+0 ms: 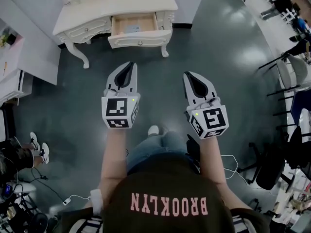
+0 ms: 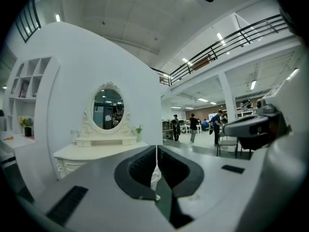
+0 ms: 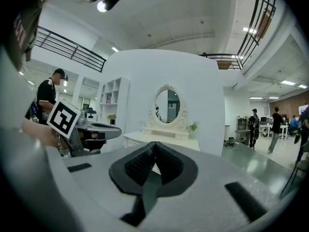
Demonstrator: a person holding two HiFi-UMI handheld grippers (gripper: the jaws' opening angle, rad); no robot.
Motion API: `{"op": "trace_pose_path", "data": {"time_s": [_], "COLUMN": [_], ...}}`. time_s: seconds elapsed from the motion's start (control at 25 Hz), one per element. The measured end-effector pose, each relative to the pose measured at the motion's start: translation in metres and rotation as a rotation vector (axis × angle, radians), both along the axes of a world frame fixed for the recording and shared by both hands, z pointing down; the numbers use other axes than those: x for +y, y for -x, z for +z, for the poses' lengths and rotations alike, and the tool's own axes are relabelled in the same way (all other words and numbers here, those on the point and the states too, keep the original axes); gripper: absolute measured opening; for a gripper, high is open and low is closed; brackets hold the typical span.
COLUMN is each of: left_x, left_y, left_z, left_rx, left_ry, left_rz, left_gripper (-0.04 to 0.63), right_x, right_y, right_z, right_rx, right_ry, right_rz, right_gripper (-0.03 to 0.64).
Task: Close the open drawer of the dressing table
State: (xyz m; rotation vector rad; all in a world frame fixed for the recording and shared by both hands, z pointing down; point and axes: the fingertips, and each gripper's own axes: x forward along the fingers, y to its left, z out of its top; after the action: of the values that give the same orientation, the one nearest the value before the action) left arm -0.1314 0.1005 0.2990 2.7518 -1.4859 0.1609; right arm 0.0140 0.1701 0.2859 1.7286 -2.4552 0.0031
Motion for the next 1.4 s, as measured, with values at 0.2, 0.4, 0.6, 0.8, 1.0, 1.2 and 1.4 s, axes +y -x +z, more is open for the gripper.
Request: {"op": "trace_pose_path", "data": {"time_s": [0.2,0.4,0.6,0.8,1.0,1.2,1.4], "left_x": [-0.021,-0.040,-0.060,-0.092,-0.134,-0.177,-0.215], "left_y": [0.007,0.004,-0.002,-0.010,-0.013,-0.022,-0.034], "left_z": [0.007,0.009,0.016,0.025,0.038,0.055,0.075], "left_rx": [-0.007,0.011,0.002,-0.009,-0.031,-0.015,-0.032], "left_ry": [0.014,0.016,0.032,0.048,0.057,0.109,0.165], "left_rz": [-0.010,-0.007,-0.007,-0.017,-0.067,-0.090,-0.115], "left_gripper": [0.008,0.009,0.024,0.115,0.114,0.114,0.098], "right_x": [-0.021,-0.044,-0.067,-0.102,-0.146,-0.194,-0.239], "right_y": [-0.001,-0.006,-0.014,-0.027,-0.040,-0.059,-0.078], "right_z": [0.002,0.005,0.010,0.018,0.023,0.036,0.051], "right_rx": [-0.010,-0.012,-0.018,-0.029,-0.040,-0.046,-0.062], "right_ry": [0.004,0.006,0.000,0.009,0.016,0.052,0.100], "right_rz": [0.012,0.008,0.003,-0.007,-0.010,-0.011,-0.012], "right_gripper": [-0.005,-0.005,-0.005,-0.005,-0.005,-0.005,-0.005]}}
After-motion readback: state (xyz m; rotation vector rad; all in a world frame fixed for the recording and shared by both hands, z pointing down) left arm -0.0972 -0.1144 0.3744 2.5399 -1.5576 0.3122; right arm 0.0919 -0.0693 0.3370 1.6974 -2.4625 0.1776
